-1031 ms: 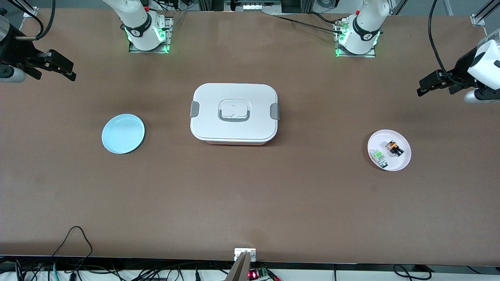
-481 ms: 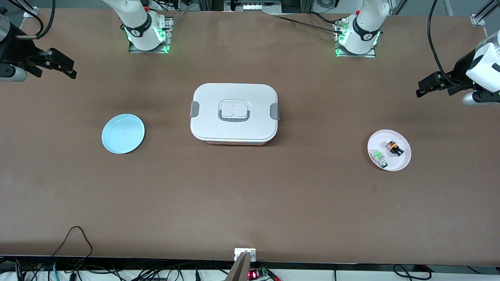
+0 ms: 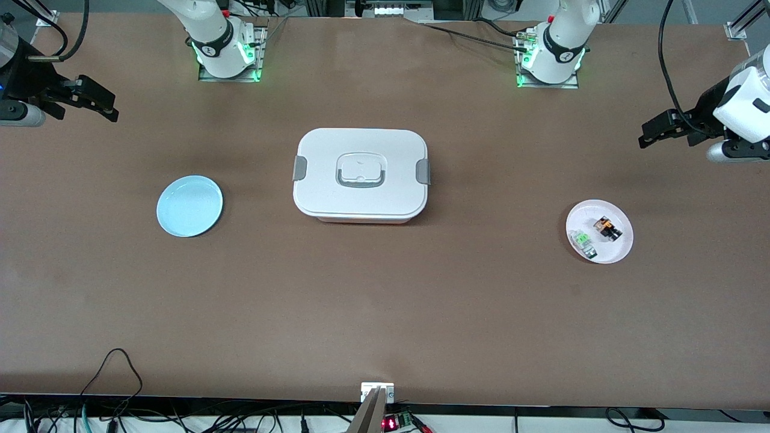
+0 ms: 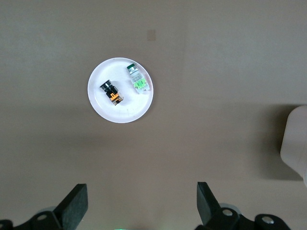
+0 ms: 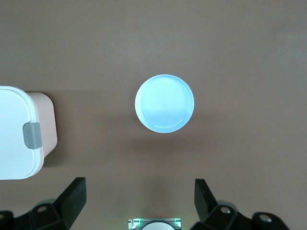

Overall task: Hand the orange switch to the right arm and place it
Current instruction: 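Move the left gripper down over the orange switch on the white plate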

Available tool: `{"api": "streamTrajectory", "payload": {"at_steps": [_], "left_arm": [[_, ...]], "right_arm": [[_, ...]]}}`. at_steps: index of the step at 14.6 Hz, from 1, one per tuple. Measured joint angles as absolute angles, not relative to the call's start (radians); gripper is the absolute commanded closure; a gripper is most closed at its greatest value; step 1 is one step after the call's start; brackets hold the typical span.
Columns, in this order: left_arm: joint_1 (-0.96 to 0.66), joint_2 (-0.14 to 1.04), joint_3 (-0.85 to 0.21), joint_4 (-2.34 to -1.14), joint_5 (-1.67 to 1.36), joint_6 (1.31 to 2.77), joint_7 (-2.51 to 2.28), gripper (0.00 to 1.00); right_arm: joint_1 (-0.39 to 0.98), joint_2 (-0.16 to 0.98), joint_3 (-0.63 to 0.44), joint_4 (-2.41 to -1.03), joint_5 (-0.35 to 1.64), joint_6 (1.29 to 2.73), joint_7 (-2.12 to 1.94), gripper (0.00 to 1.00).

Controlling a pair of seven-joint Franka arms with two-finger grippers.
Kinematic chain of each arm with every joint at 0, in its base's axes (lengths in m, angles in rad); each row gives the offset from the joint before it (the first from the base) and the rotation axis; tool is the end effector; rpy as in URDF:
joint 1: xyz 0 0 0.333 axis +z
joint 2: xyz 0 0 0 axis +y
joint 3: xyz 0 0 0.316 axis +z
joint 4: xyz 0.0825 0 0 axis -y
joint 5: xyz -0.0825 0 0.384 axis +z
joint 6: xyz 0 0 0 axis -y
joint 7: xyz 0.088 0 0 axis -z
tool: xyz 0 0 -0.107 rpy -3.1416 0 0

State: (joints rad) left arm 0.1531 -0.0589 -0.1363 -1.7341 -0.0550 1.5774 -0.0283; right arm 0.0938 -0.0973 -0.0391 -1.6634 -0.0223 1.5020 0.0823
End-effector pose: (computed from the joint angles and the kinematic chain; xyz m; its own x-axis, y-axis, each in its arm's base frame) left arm 0.5316 0.0012 0.5801 0.9940 0.0463 -0.0995 0.0509 -0.9977 0.0439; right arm 0.5154 0.0247 0.6274 0.9976 -0.0288 -0.0624 -0.0274 -0.9993 0.0237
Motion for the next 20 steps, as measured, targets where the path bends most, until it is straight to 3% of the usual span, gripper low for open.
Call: {"api": "streamTrajectory", "payload": {"at_steps": [9, 20], "left_arm": [[0.155, 0.049, -0.136, -1.748, -0.055, 1.622, 0.119, 0.0], [0.299, 0.159, -0.131, -2.053, -0.053, 2.12, 0.792, 0.0]], "right_arm": [[0.093, -0.083, -0.04, -1.663, -0.027, 1.48, 0.082, 0.0], [0.091, -0.081, -0.044, -1.663, -0.028, 1.473, 0.082, 0.0]]}}
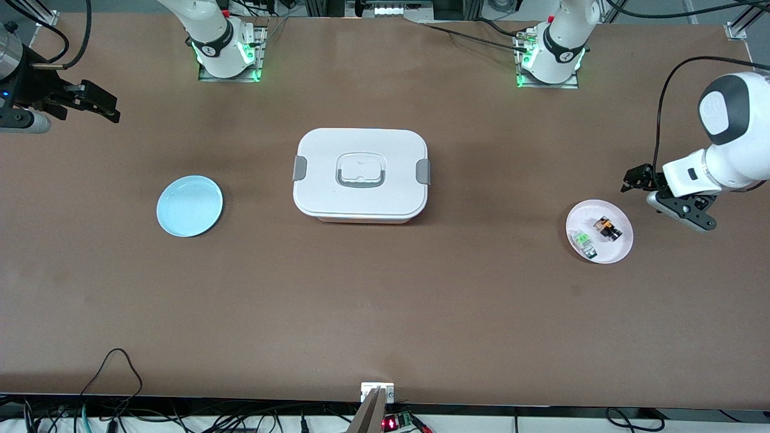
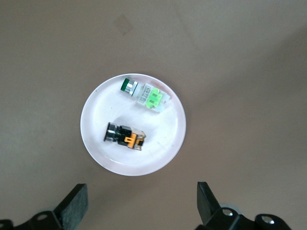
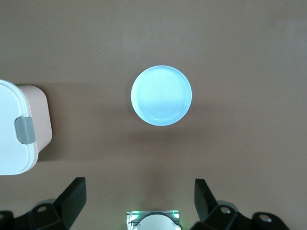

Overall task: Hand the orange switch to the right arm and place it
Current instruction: 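Move the left gripper down over the orange switch on the white plate, then close the left gripper on the black-and-orange switch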

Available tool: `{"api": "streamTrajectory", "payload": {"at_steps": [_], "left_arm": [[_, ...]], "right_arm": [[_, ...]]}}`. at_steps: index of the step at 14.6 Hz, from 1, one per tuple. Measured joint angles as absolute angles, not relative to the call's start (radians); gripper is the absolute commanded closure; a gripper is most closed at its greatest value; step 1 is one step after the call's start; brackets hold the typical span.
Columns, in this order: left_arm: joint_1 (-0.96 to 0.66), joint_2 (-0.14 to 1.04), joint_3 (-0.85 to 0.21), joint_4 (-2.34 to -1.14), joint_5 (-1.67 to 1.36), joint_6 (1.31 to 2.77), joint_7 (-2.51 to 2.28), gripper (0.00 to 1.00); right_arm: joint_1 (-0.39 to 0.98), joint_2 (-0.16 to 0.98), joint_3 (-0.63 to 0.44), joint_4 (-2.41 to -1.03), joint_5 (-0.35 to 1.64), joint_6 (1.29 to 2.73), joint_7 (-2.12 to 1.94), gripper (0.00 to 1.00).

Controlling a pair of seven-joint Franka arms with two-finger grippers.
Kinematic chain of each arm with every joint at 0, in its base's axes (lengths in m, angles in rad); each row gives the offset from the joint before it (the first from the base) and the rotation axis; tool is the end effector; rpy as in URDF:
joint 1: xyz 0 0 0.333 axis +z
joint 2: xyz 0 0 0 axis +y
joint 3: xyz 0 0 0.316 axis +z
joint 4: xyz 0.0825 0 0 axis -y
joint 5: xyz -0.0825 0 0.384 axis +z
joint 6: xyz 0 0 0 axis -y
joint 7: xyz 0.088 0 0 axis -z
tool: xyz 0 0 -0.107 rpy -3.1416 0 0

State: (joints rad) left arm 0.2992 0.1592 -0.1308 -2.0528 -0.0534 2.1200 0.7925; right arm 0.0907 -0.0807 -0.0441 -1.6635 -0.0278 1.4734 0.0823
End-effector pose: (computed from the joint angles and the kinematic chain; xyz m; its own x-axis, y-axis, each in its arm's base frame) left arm 0.5586 0.0939 0.3546 0.8283 -0.5600 -0.0192 -0.5550 -0.8246 0.1099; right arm 0.5172 0.0200 0.6165 0.9935 -0.0381 -0.1069 -0.0347 -0.9988 0.0331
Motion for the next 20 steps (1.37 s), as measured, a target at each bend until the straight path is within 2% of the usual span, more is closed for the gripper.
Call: {"api": "streamTrajectory", "payload": {"at_steps": [9, 20], "left_arm": [[0.318, 0.328, -0.131, -2.148, -0.053, 2.464, 1.096, 0.0], [0.321, 0.427, -0.126, -2.177, -0.053, 2.593, 1.116, 0.0]], "right_arm": [[0.09, -0.038, -0.045, -1.664, -0.028, 1.476, 0.082, 0.0], [0.083, 0.022, -0.045, -1.664, -0.028, 1.495, 0.082, 0.0]]}}
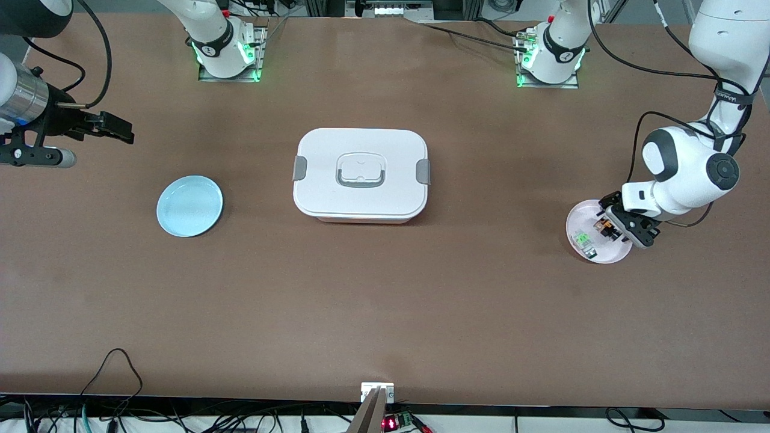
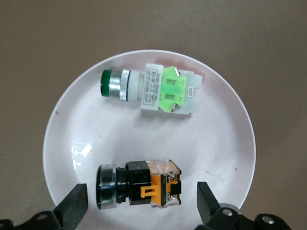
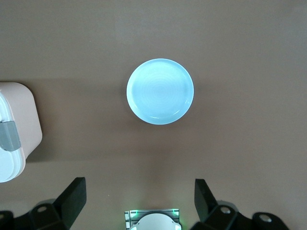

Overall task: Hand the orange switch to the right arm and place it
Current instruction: 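Close the left gripper on the black-and-orange switch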

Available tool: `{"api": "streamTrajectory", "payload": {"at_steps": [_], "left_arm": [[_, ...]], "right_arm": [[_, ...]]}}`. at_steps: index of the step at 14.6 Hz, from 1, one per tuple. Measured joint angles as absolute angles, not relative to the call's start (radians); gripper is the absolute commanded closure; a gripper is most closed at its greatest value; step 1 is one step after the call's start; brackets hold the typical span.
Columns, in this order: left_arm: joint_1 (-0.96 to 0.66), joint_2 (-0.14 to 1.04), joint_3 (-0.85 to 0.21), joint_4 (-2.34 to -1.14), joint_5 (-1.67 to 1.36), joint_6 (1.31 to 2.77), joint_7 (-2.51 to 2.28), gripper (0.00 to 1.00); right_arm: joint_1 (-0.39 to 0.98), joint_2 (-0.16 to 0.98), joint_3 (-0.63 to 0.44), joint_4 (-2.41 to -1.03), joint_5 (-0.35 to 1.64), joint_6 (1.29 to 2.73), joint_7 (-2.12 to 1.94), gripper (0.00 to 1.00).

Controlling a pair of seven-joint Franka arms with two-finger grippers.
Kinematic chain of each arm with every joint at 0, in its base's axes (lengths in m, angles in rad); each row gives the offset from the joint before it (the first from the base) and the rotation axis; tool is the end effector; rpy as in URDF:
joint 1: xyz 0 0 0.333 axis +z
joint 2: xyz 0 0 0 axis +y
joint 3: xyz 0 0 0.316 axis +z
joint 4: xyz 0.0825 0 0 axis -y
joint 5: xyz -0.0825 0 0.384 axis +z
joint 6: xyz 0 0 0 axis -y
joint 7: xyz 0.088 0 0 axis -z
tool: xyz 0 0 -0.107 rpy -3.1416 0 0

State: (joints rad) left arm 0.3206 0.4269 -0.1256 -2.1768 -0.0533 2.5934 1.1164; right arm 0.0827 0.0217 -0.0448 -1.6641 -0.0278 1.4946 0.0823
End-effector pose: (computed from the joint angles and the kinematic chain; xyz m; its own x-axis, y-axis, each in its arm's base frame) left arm 0.5502 0.1087 0.1929 0.6485 -0.7583 0.0666 -0.7612 -0.6470 0.0440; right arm 0.5460 0.0178 0.5633 0.9812 -0.0473 -0.1870 -0.0397 -0.9982 0.0441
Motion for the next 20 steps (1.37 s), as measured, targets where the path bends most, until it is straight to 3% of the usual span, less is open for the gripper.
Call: {"api": "streamTrajectory", "payload": {"at_steps": [14, 17, 20], "left_arm": [[0.322, 0.444, -0.125, -2.192, -0.053, 2.631, 1.098, 0.01], [0.322, 0.444, -0.125, -2.192, -0.053, 2.632, 1.058, 0.32], [0.322, 0.443, -0.125, -2.192, -0.053, 2.633, 1.047, 0.75]], "right_arm": [[0.083, 0.046, -0.045, -1.664, -0.028, 1.501, 0.082, 0.0], [0.083, 0.047, -0.045, -1.664, -0.028, 1.501, 0.082, 0.0], [0.083, 0.047, -0.045, -1.664, -0.028, 1.501, 0.082, 0.0]]}}
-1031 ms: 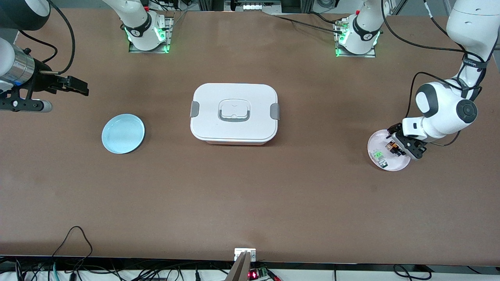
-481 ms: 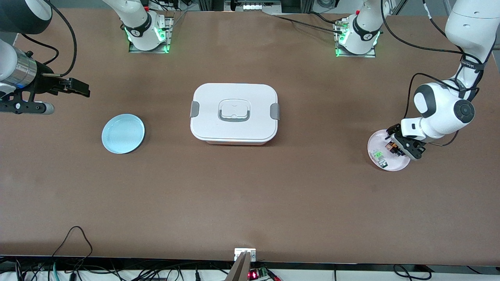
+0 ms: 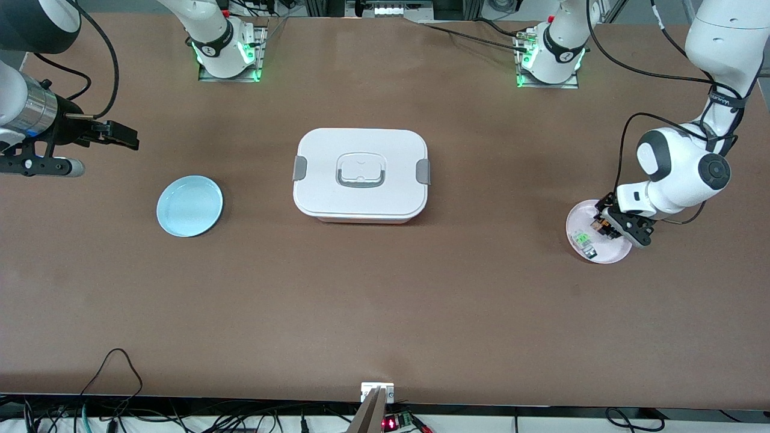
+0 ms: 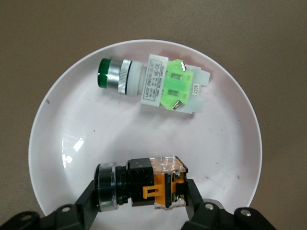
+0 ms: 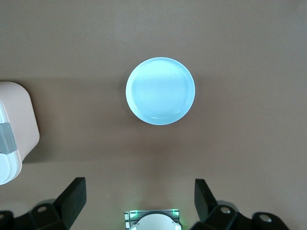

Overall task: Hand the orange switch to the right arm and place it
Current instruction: 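Close the left gripper on the black-and-orange switch, then lift the switch with the left gripper while the right gripper approaches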

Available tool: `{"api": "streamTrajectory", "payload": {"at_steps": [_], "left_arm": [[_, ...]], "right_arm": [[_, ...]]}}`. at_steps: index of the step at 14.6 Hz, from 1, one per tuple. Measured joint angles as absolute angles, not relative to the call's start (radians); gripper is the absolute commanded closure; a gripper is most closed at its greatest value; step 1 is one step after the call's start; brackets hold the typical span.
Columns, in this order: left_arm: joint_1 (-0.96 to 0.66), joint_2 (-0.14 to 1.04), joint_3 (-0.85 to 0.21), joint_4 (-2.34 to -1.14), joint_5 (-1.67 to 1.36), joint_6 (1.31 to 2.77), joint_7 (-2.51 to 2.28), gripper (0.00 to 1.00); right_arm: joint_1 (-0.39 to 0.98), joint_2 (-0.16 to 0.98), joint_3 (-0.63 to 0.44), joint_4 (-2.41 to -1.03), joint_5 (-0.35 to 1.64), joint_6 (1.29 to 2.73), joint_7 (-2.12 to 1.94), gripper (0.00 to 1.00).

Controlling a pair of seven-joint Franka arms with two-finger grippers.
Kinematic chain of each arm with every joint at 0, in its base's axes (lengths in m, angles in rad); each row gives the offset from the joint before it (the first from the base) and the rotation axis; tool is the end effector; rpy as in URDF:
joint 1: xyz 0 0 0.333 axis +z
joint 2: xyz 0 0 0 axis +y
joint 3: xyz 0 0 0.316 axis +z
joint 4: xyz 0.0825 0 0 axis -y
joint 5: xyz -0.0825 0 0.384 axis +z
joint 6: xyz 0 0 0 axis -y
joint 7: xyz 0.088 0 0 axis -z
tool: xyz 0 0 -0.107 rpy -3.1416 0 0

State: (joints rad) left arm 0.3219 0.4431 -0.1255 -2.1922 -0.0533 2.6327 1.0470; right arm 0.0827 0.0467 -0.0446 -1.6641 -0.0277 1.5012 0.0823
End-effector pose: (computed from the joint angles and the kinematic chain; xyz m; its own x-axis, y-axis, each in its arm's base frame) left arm 0.5459 0.1085 0.1819 0.7018 -0.7091 0.0675 -0.7121 -0.7008 0.0421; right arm 0.5524 0.0184 0.5500 0.9776 -0.0473 -0.2049 -0.0385 -0.9982 0.0465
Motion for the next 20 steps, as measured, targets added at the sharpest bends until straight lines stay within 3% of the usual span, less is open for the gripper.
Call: {"api": "streamTrajectory", "payload": {"at_steps": [3, 11, 16, 20], "left_arm": [[0.322, 0.443, -0.126, -2.192, -0.053, 2.633, 1.047, 1.0], [0.323, 0.395, -0.126, -2.178, -0.052, 2.569, 1.051, 1.0], [0.319, 0.246, -0.146, -2.142, -0.132, 2.362, 1.048, 1.0], [0.301, 0.211, -0.225, -2.092, -0.353, 2.203, 1.049, 1.0]], "right_arm": [[0.083, 0.047, -0.045, -1.664, -0.028, 1.501, 0.082, 0.0], [0.085, 0.047, -0.038, -1.664, 0.005, 1.501, 0.082, 0.0], [0.094, 0.048, -0.033, -1.663, 0.201, 1.502, 0.083, 0.0], [0.119, 0.076, -0.024, -1.663, 0.363, 1.527, 0.083, 0.0]]}}
